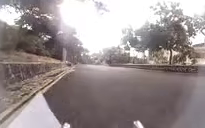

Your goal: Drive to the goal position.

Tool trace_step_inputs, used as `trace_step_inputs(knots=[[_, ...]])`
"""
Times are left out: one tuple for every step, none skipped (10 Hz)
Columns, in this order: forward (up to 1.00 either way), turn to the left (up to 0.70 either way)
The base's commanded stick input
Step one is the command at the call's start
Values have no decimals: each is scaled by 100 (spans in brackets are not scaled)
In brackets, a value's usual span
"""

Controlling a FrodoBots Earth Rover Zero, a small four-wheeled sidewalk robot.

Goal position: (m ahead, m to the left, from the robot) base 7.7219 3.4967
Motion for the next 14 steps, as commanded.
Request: trace_step_inputs(knots=[[100, 0], [100, 0], [100, 0], [100, 0], [100, 0], [100, 0], [100, 0], [100, 0], [100, 0], [100, 0], [100, 0], [100, 0], [100, 0], [100, 0]])
